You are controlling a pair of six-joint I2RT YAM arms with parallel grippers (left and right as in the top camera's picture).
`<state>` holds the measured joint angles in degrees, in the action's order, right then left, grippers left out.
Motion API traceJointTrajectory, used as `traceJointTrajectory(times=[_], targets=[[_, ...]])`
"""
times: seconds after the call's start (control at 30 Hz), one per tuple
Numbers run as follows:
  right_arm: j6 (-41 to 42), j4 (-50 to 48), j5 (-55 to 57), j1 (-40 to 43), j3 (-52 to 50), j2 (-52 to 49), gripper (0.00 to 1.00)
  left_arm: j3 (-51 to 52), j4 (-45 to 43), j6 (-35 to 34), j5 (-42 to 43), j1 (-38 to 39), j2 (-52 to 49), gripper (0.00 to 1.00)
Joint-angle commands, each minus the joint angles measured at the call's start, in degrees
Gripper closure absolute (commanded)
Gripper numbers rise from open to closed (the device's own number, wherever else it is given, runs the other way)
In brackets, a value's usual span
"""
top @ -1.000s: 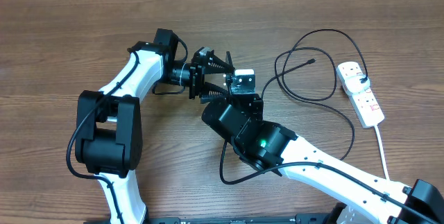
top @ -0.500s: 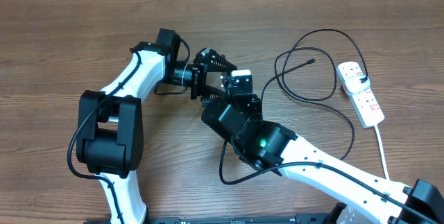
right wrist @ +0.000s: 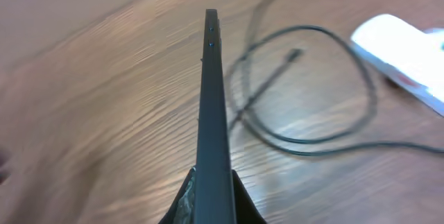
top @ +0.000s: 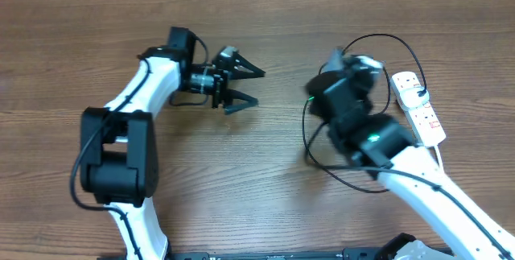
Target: Plug charger to phone and switch on socket
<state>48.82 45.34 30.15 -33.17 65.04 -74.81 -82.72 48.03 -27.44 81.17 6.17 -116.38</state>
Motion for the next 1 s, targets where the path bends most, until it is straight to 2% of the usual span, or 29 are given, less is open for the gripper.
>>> traceJointTrajectory(times=[0.0, 0.1, 0.2, 0.37, 0.5, 0.6, 0.73, 0.8, 0.87, 0.97], targets=[[7.54, 1.33, -6.4, 5.66, 2.32, 1.62, 0.96, -1.2, 1.29, 3.82, -7.85, -3.85, 8.63, 0.08], [11.04, 1.38, -13.92, 10.05, 1.73, 1.49, 0.96, -1.2, 5.14, 5.66, -17.03, -6.8, 15.8, 0.09], [13.62, -0.04, -20.09, 12.68, 0.87, 1.44, 0.96, -1.2, 10.34, 6.36, -29.68, -9.49, 24.7, 0.1], [14.21, -8.41, -32.85, 13.03, -1.53, 1.22, 0.96, -1.18, 16.65, 6.21, -47.28, -11.37, 40.17, 0.24], [14.19, -15.28, -45.57, 12.96, -2.16, -0.33, 0.96, -1.18, 20.26, 2.78, -60.65, -11.37, 51.71, 0.25], [13.73, -17.79, -48.28, 12.94, -2.16, -2.32, 0.96, -0.92, 23.04, -2.86, -69.2, -11.41, 60.17, 0.24], [11.47, -18.56, -50.64, 12.94, -2.21, -4.96, 0.96, 0.59, 26.18, -9.86, -77.07, -11.41, 67.98, 0.2], [7.34, -19.96, -56.26, 12.94, -2.21, -6.16, 0.96, 2.84, 27.02, -14.53, -80.39, -11.41, 71.36, 0.13], [1.7, -22.32, -63.87, 12.87, -2.32, -6.93, 0.96, 7.67, 25.77, -20.22, -81.15, -11.41, 74.66, 0.0], [-4.0, -23.43, -67.32, 12.9, -2.47, -6.97, 0.96, 14.78, 20.87, -24.76, -76.28, -11.41, 76.06, 0.0]])
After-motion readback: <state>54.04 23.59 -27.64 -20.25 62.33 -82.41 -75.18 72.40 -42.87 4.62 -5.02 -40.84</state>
